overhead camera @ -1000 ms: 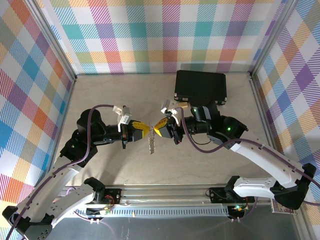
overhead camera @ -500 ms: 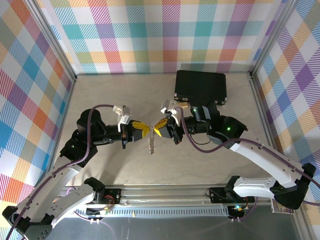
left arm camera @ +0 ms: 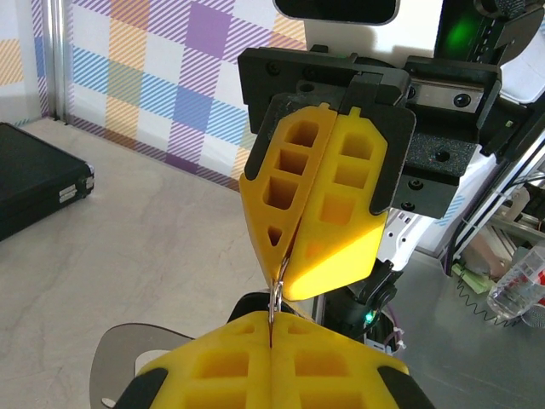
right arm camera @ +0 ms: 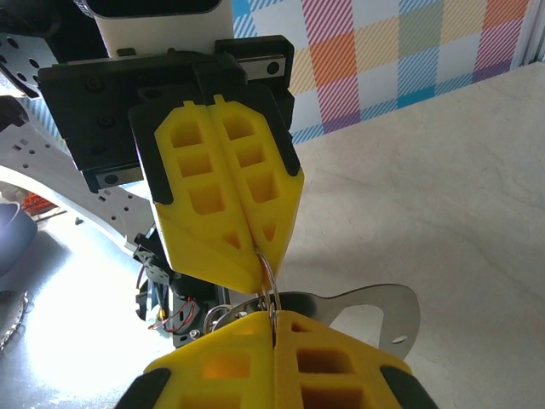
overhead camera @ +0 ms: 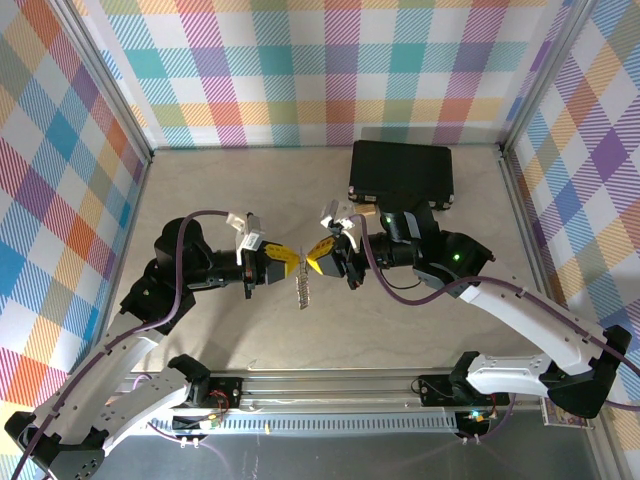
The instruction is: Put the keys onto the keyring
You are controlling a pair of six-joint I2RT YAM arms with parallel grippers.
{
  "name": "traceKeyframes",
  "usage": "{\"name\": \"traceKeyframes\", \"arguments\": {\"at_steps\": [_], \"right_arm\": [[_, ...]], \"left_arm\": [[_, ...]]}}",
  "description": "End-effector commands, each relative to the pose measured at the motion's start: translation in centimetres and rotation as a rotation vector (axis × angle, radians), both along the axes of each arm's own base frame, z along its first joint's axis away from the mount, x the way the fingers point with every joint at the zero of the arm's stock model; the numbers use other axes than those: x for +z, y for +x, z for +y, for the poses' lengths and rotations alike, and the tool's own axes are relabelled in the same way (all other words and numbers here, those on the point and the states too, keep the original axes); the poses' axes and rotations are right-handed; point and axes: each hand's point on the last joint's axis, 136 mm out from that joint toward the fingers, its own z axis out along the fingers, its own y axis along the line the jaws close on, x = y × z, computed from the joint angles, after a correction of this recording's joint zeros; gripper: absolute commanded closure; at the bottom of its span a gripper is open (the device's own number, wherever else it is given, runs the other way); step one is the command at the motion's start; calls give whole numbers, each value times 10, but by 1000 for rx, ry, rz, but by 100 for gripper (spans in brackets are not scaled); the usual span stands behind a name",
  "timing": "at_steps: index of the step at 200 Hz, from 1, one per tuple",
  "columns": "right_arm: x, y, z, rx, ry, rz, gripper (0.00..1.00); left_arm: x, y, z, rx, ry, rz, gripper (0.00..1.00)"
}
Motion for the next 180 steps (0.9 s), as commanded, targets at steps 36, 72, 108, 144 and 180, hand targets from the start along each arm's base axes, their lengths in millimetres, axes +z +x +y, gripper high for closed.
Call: {"name": "traceKeyframes", "arguments": {"at_steps": [36,72,108,144,180], "right_arm": [[22,-8,5,57,56,-18,100],[21,-11,5,70,56,-15,100],[16,-12,7,83,46,-9,100],[13,-11,8,85,41,-7,100],[10,-10,10,92,34,-4,100]], "left_arm": [[4,-6,-2,-36,6,-31,100],[3,-6,-2,-40,15,-29,100],[2,-7,-3,-47,20,-22,100],[0,-7,-3,-48,24,-17,100],[0,-7,-3,-49,23,-17,100]]}}
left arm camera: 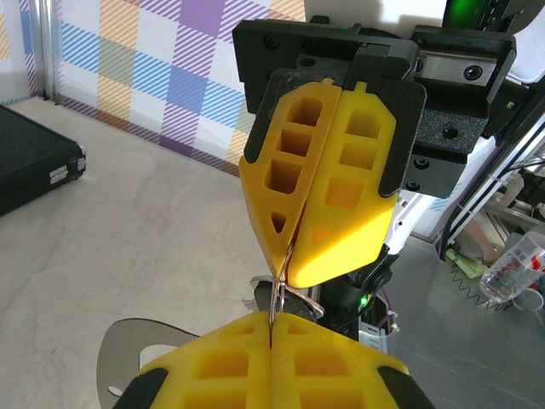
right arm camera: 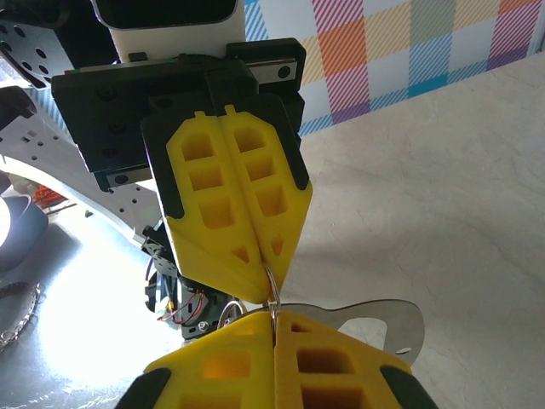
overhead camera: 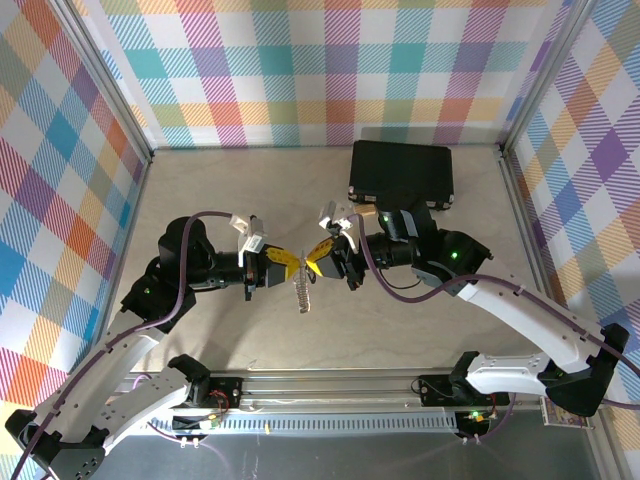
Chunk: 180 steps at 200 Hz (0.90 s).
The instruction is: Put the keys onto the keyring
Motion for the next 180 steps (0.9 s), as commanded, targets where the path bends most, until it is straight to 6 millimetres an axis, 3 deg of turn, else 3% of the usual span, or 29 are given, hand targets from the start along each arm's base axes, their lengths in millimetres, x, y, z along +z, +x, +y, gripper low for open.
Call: {"name": "traceKeyframes", "arguments": {"at_steps": [1,180], "right_arm": [[15,-8,8,69,50,-27,100],[8,-22,10,170,52,-32,100]], "left_arm": [[11,-4,-2,-29,-13,-42,100],[6,-9,-4,-70,33,0,100]]}}
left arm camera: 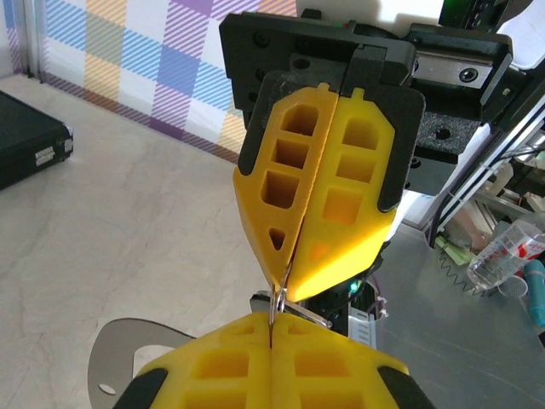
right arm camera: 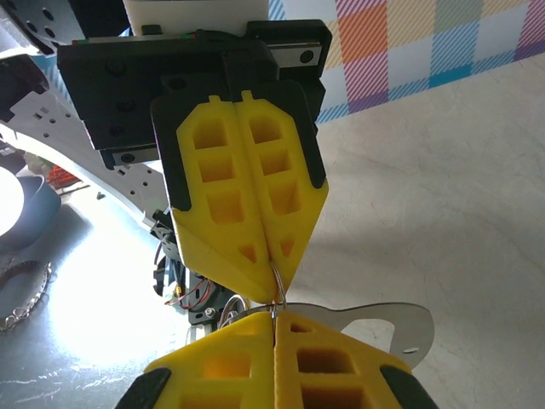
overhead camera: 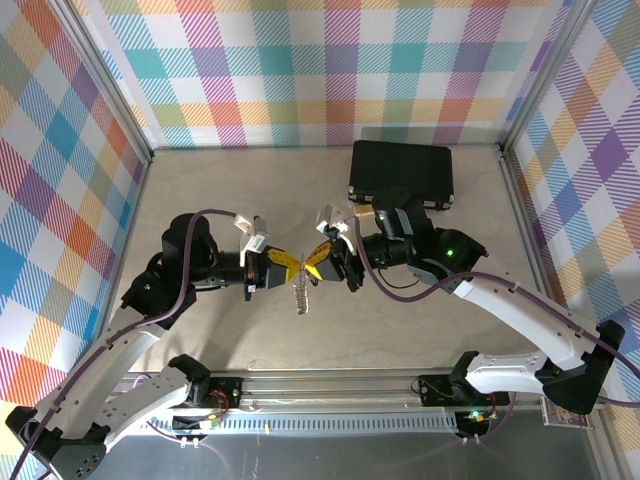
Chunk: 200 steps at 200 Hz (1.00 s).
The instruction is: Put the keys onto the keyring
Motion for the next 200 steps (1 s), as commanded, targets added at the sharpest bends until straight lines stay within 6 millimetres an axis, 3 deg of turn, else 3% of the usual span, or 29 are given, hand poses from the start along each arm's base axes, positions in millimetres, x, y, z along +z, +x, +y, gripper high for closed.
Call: {"name": "traceKeyframes", "arguments": {"at_steps": [1,200], "right_arm": [[16,-17,8,110,69,-29,100],[-7,-27,8,156,-20,-178,100]], "left_arm": [[11,-6,-3,-42,-3,-38,100],[11,-14,-2,-67,13,2,100]]}}
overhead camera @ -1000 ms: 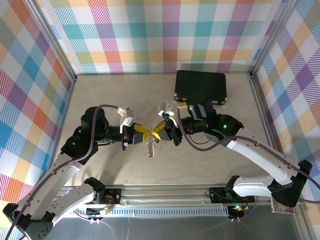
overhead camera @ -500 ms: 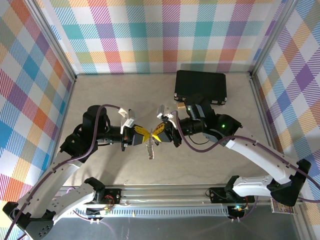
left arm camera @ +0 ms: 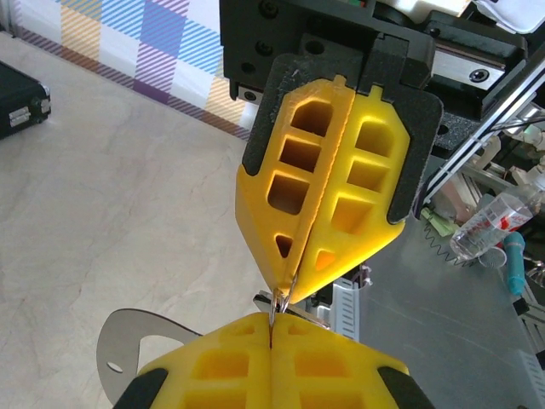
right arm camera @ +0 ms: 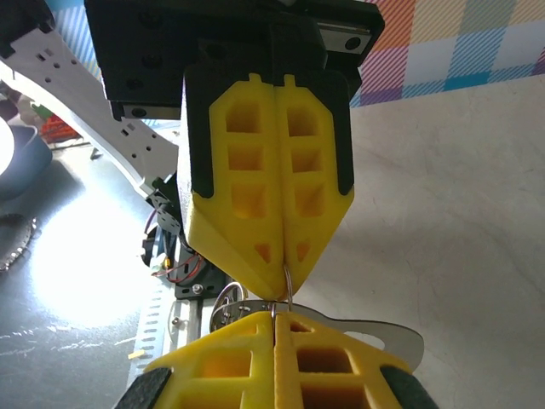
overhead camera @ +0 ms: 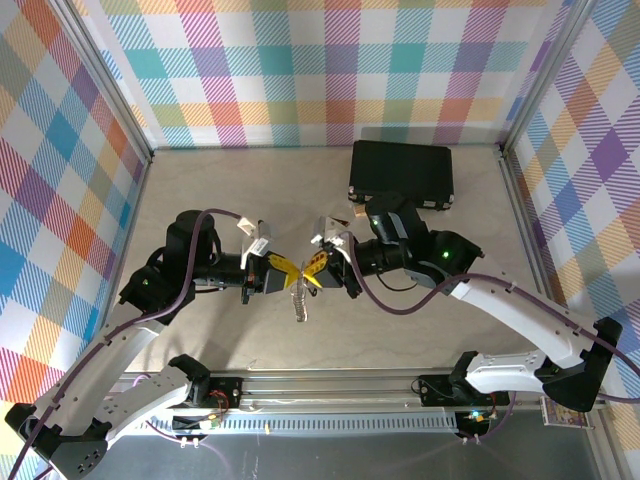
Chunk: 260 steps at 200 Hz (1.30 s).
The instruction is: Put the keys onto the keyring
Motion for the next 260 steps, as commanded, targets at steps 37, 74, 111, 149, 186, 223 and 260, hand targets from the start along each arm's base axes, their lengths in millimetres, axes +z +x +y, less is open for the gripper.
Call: {"name": "traceKeyframes", "arguments": {"at_steps": [37,74,111,149,186,223,260], "right_arm": [[1,-19,6,70,10,-134,100],[-3,-15,3,37,-9,-186,100],[-4,-14,1,23,-3,-201,100],[-5,-12,-1,4,-2,-202,100],[-4,-14,-3,3,5,-199,97],[-2,-14,-5,-9,18,-199,89],[2,-13,-8,-28,35,-207,87]], "left_arm": [[22,-6,-3,-21,-62,-42,100],[21,-6,-2,-19,-64,-37,100],[23,-6,-2,-8,-75,-43,100],[26,-5,-1,3,-89,-50,100],[28,-3,0,22,-101,-63,100],[29,-2,1,37,-110,-72,100],[37,1,1,52,-138,-102,100]]}}
